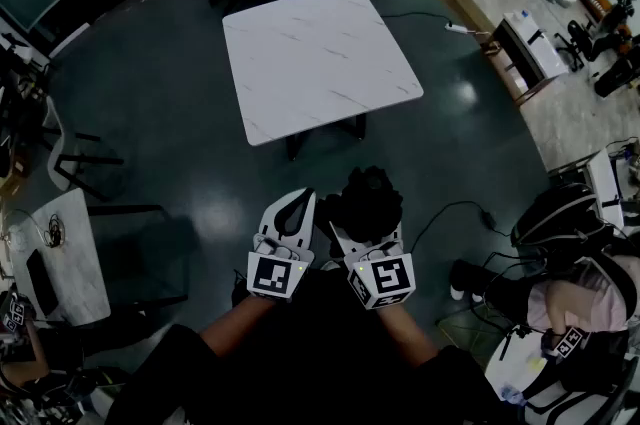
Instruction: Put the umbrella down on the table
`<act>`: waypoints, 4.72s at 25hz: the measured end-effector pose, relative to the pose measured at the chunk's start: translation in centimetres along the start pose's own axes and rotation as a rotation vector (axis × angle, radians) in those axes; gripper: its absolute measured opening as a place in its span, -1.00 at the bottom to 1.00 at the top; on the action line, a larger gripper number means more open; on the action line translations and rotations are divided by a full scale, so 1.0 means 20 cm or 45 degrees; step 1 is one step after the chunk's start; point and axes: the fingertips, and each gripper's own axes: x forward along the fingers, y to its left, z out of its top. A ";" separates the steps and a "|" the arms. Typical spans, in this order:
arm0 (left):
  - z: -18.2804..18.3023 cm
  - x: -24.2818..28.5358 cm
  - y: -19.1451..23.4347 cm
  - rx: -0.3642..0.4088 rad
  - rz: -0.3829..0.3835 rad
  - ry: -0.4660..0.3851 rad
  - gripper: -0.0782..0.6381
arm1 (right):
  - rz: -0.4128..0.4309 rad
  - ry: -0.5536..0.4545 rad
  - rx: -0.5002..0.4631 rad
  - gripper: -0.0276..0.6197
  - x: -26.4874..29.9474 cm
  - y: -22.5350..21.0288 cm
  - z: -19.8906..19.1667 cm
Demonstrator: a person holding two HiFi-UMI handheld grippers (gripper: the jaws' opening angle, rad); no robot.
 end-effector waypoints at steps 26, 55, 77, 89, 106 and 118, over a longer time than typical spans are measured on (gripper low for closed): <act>-0.10 0.11 -0.04 -0.020 -0.020 0.044 -0.76 | -0.071 0.048 0.098 0.11 0.00 -0.21 -0.09; -0.07 1.00 0.60 -0.173 -0.570 0.012 -0.76 | -0.700 0.132 0.191 0.11 0.76 -0.58 0.10; -0.08 1.76 0.00 -0.046 -0.530 0.040 -0.76 | -0.634 0.019 0.269 0.11 0.61 -1.56 0.23; -0.13 2.15 -0.33 0.012 -0.266 0.082 -0.76 | -0.301 0.078 0.234 0.11 0.55 -2.06 0.23; -0.18 2.59 -0.12 -0.066 -0.215 0.107 -0.76 | -0.294 0.202 0.206 0.11 0.90 -2.42 0.25; -0.18 2.81 0.35 -0.160 -0.122 0.031 -0.76 | -0.240 0.331 0.172 0.11 1.49 -2.51 0.23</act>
